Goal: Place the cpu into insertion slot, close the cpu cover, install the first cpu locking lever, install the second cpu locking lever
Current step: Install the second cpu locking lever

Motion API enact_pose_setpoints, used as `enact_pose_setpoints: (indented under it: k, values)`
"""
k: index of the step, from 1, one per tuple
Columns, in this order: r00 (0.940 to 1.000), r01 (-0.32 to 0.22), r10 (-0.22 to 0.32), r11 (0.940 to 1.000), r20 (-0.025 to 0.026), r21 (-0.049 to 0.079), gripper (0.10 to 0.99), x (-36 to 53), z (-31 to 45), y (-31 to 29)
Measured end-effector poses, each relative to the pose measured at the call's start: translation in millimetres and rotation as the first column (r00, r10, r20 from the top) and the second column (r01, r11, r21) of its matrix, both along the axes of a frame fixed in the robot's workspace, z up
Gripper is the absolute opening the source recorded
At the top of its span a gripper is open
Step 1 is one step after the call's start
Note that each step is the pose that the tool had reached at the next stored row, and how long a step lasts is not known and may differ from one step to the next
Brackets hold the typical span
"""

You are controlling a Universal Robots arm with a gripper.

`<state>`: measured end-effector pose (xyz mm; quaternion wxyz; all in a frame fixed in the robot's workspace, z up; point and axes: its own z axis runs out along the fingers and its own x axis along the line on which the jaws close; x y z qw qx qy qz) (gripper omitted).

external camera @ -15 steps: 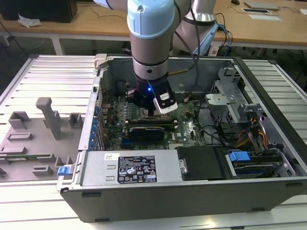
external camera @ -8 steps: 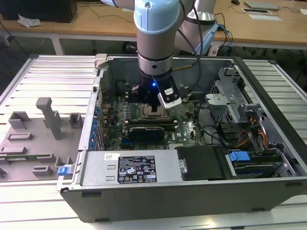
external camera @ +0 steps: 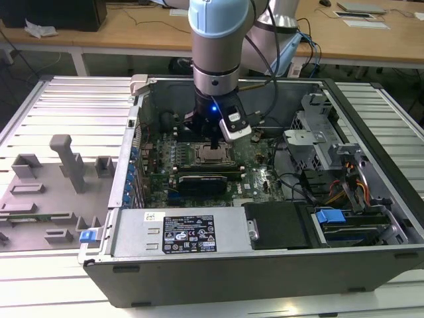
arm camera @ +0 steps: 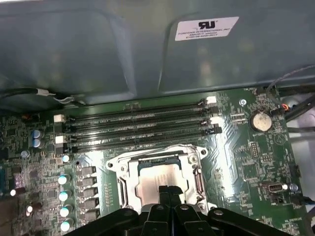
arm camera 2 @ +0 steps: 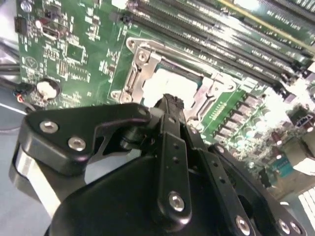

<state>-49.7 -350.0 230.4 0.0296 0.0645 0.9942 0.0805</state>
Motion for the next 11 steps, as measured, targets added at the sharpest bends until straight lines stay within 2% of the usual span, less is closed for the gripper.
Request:
enact_pose_setpoints:
  k: [4,5,11]
  values:
    - [1.0,0.0,0.0,0.9997,-0.0003,-0.025,0.106,0.1,6.9,0.3]
    - [1.0,0.0,0.0,0.9994,-0.0003,-0.035,0.106,0.0,7.4,0.5]
    - [1.0,0.0,0.0,0.9993,-0.0003,-0.037,0.106,0.1,7.4,0.5]
